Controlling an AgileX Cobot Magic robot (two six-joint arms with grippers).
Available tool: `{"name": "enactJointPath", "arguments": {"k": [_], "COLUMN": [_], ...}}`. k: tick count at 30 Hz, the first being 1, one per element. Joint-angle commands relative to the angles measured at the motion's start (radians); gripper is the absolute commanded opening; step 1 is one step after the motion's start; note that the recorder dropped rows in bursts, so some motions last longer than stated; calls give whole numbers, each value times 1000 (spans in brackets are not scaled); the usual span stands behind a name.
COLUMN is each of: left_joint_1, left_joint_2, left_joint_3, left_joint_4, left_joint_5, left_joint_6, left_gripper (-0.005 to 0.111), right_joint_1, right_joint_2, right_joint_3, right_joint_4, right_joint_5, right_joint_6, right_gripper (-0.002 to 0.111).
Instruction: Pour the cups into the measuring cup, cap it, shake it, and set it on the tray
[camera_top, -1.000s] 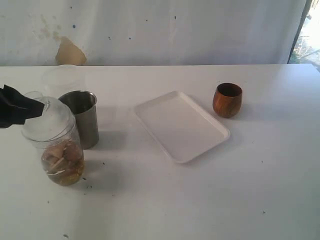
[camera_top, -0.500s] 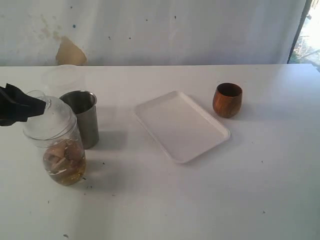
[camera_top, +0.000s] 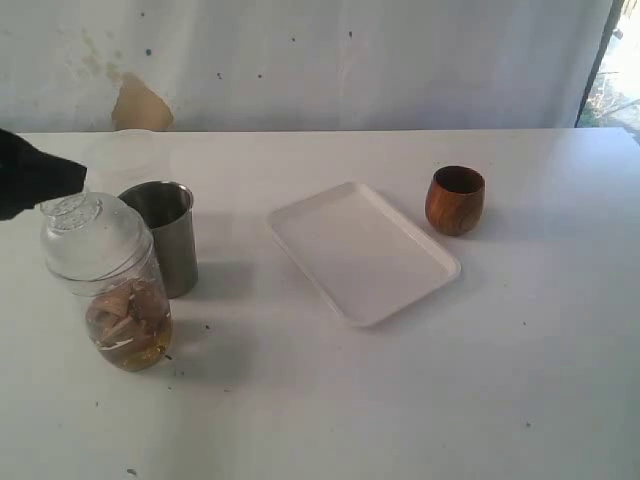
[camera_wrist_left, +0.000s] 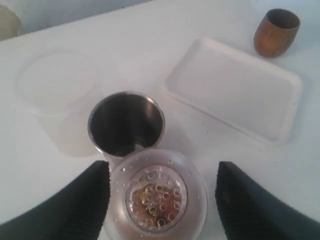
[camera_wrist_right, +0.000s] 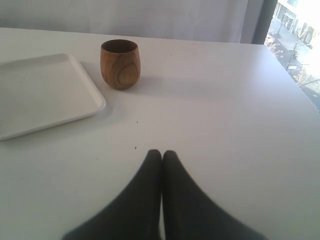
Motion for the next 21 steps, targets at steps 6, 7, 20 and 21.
{"name": "enactJointPath", "arguments": {"k": [6, 7, 20, 21], "left_joint_1": [-2, -2, -2, -2], "left_joint_2": [-34, -32, 244, 259], "left_joint_3": [-32, -52, -617, -624], "left_joint_4": [-2, 10, 846, 758], "left_joint_5": [5, 26, 619, 619], "left_joint_6": [25, 23, -761, -717], "left_gripper": [0, 0, 0, 0], "right_joint_1": [-8, -8, -8, -8], "right_joint_2": [-5, -5, -5, -5], "right_joint_3": [7, 7, 7, 7], "right_joint_4": [-9, -9, -9, -9], "right_joint_5": [-1, -1, -1, -1], "right_joint_6": [6, 6, 6, 6], "right_gripper": [0, 0, 0, 0]}}
